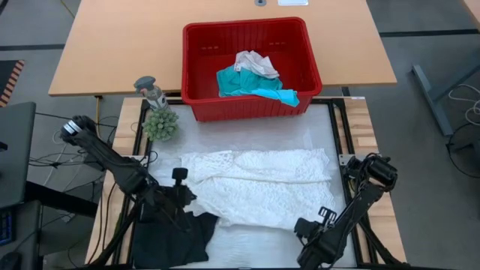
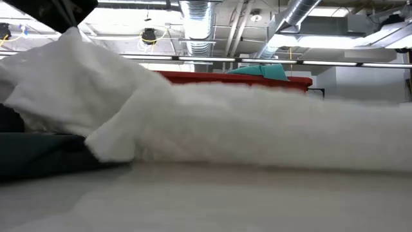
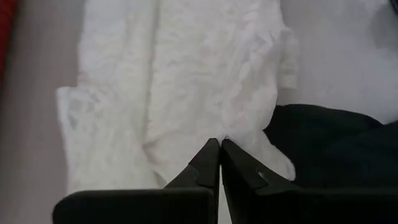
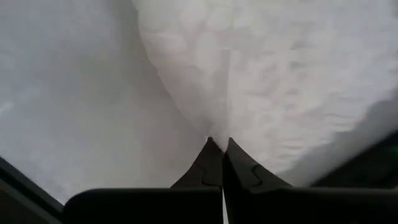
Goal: Fold Laundry from Bin
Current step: Fold the white dress
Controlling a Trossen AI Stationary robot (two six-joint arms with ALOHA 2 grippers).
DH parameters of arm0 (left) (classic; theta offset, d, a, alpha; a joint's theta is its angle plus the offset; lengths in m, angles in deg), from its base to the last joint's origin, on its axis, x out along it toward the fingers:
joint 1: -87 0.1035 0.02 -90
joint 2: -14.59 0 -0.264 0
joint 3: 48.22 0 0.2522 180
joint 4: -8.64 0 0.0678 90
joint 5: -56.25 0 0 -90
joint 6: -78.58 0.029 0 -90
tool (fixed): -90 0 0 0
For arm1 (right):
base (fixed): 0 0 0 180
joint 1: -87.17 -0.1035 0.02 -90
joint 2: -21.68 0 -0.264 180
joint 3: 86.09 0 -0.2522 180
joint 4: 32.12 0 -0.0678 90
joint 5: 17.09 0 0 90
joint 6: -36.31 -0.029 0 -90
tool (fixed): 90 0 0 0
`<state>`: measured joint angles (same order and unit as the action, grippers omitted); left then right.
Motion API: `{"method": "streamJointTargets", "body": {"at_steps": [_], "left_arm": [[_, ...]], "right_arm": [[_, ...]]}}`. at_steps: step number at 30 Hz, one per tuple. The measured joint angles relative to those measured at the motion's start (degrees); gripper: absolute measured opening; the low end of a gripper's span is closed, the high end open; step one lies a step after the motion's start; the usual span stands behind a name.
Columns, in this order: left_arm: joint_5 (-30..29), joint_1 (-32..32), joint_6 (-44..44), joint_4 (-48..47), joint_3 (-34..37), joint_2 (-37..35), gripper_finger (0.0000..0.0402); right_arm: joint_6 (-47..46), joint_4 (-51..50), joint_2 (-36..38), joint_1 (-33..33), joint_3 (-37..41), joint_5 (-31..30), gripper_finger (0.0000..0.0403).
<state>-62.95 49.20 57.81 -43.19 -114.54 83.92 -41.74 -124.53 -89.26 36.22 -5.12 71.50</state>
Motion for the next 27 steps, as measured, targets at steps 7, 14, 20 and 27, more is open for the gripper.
{"method": "streamJointTargets", "body": {"at_steps": [7,14,20,27], "left_arm": [[-2.80,0.58,-0.08,-4.33,0.00,-1.57,0.0000],[-4.24,0.61,-0.55,-7.88,0.00,-1.71,0.0000],[-5.42,1.53,1.61,-7.99,0.00,-1.78,0.0000],[-3.06,4.97,3.89,-8.01,0.00,-1.78,0.0000]], "right_arm": [[5.07,-6.57,0.02,5.29,-0.62,-0.55,0.0017],[10.33,-10.08,0.04,12.74,-0.62,-5.15,0.0017],[13.91,-11.38,0.09,18.22,-0.62,-6.14,0.0017],[10.31,-11.40,0.09,22.33,-0.62,-5.99,0.0017]]}}
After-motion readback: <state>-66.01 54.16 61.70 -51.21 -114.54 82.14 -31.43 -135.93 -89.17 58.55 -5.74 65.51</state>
